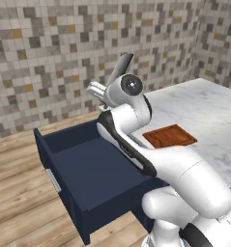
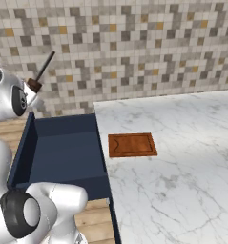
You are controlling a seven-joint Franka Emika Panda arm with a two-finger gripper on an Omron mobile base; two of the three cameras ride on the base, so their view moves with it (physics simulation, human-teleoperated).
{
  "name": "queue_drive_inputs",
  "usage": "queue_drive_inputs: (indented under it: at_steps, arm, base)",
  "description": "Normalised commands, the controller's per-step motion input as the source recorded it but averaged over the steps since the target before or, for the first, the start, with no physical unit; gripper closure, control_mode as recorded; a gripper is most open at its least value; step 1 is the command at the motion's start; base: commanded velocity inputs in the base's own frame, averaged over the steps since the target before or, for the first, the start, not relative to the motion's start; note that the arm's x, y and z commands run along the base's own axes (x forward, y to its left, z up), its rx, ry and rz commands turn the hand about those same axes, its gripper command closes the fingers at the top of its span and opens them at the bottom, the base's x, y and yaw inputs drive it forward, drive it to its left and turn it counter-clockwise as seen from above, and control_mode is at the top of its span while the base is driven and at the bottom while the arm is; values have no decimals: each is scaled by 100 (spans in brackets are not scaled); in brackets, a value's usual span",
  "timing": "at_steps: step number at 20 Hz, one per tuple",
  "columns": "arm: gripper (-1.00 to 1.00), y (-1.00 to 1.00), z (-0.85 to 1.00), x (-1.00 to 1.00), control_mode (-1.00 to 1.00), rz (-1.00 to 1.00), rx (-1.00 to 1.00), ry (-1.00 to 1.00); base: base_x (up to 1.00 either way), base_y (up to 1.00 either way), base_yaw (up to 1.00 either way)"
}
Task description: Pick up the knife from the drawer and place it on the cutting board. Then place the meat from the plate to the cutting board.
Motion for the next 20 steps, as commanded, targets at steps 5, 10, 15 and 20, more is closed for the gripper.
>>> queue_drive_inputs:
  at_steps: [5, 10, 15, 20]
  arm:
    - [100, -57, -3, 0, -100, -1, 3, 17]
    - [100, -52, -41, 2, -100, -4, 0, 19]
    - [100, -56, -42, 6, -100, -4, 0, 22]
    - [100, -54, -28, 13, -100, -8, 2, 24]
  base:
    - [0, 0, 0]
    - [0, 0, 0]
    - [0, 0, 0]
    - [0, 0, 0]
